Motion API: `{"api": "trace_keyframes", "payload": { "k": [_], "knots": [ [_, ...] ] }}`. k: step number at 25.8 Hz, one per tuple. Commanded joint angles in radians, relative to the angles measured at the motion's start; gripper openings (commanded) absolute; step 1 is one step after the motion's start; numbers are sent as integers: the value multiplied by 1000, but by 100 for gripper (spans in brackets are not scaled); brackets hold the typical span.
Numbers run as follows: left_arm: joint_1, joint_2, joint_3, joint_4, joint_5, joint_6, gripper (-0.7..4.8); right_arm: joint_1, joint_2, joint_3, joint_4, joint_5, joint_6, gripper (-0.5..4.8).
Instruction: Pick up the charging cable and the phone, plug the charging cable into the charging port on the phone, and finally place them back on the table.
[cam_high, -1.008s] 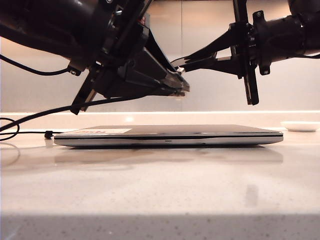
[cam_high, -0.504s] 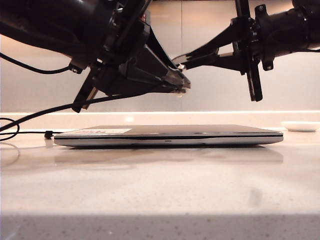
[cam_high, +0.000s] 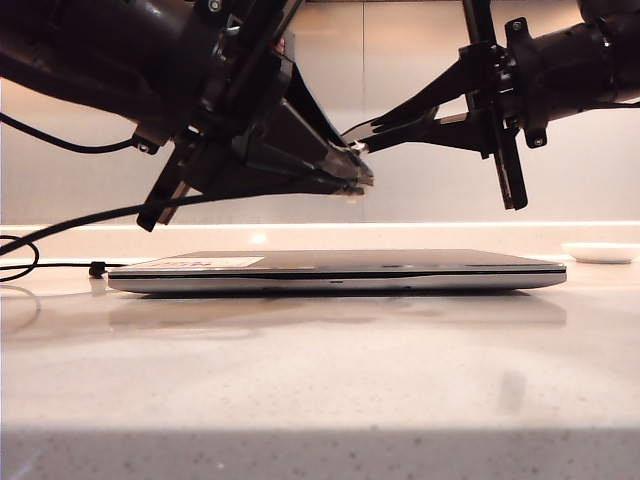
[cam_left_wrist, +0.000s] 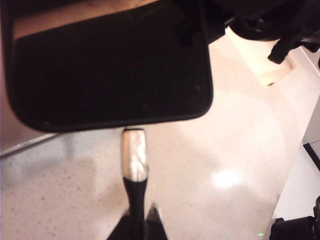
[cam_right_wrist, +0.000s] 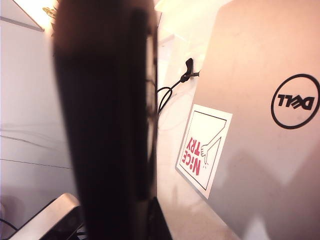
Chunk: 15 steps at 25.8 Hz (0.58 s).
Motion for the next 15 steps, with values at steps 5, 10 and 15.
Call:
{"api": "trace_keyframes", "payload": {
  "k": [5,10,15],
  "knots": [
    [3,-4,6,62,-15,-2,-6,39,-10,5,2,-25,-14,-6],
    [3,-4,6,62,-15,-2,-6,35,-10,5,4,-23,-18,-6],
    [2,-4,6,62,-15,-2,29,28,-12,6,10,-21,-18,-6]
  ]
}}
